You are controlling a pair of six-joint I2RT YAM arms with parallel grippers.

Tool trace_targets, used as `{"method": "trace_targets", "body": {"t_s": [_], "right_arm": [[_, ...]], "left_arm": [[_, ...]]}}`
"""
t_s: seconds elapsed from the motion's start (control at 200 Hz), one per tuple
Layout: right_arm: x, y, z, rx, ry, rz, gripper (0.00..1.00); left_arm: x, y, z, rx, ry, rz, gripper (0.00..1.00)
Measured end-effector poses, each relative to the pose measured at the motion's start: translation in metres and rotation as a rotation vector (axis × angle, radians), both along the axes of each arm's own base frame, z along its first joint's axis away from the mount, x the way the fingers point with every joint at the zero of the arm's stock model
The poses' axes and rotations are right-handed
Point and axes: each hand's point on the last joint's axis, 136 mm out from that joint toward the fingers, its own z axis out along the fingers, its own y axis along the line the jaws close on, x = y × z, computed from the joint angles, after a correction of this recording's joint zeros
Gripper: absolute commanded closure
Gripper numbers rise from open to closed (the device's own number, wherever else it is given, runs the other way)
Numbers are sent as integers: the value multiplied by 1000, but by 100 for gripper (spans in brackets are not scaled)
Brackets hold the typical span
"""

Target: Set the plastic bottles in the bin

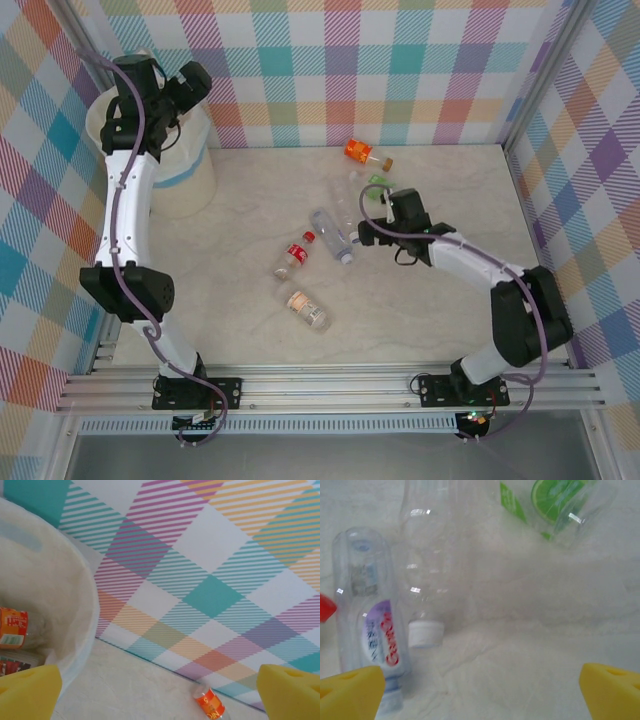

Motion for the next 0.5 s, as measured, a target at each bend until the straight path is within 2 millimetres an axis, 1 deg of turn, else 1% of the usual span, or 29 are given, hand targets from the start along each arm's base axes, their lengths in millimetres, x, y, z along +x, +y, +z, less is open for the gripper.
{"method": "trace_targets", "body": {"t_s": [0.07, 0.165, 0.215, 0.27, 0.375, 0.425, 0.5], "right_arm": [[20, -3, 3, 1, 14, 24, 0], [43, 1, 9, 26, 41, 68, 3], [53, 9, 13, 60, 50, 102, 5], [57, 21, 14, 95, 63, 138, 5], [58, 48, 2, 122, 113, 202, 6], [59, 59, -9, 117, 143, 216, 9], [59, 69, -26, 109, 186, 213, 12]], "left_arm": [[-6, -8, -1, -5, 4, -27, 0], [-14, -18, -4, -13, 9, -60, 0], [-21, -22, -8, -20, 11, -76, 0], [-28, -26, -13, -31, 9, -84, 0], [-44, -30, -21, -79, 5, -94, 0], [-53, -33, -25, -106, 3, -100, 0], [-68, -37, -29, -140, -3, -112, 0]]}}
